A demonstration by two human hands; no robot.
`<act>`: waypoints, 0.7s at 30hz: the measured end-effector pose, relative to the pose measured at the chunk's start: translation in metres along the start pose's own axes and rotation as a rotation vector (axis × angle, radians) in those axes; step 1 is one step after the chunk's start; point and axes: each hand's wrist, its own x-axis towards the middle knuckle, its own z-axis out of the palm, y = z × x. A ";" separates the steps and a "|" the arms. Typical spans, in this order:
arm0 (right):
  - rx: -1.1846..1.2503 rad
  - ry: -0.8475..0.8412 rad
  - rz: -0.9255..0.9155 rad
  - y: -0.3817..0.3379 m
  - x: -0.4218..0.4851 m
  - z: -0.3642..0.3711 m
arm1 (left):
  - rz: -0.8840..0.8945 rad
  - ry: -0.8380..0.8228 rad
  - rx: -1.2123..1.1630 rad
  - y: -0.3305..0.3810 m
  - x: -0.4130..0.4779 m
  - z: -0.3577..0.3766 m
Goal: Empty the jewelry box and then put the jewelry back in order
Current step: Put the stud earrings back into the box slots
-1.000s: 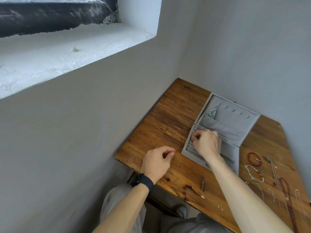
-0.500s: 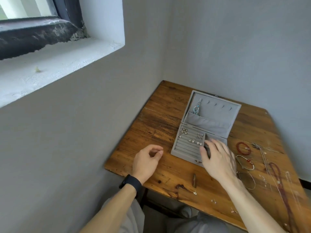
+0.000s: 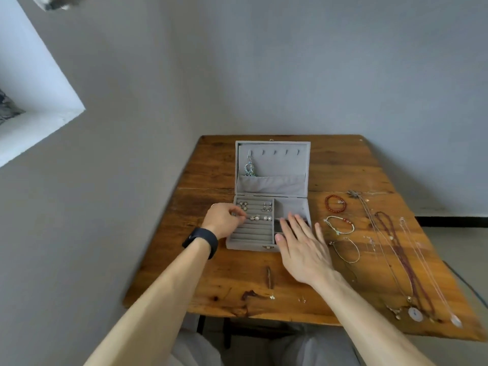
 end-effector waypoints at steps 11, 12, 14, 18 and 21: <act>0.031 0.070 -0.017 0.002 0.000 0.005 | -0.072 -0.006 0.125 -0.003 0.020 0.002; 0.032 0.073 -0.017 0.002 0.000 0.005 | -0.068 0.005 0.110 -0.003 0.018 0.003; 0.030 0.074 -0.019 0.002 0.000 0.006 | -0.059 0.040 0.079 -0.005 0.014 0.008; 0.025 0.077 -0.019 0.001 0.000 0.006 | -0.004 0.160 0.075 -0.009 0.004 0.017; 0.027 0.075 -0.022 0.001 -0.001 0.006 | 0.034 0.217 0.197 -0.012 -0.002 0.023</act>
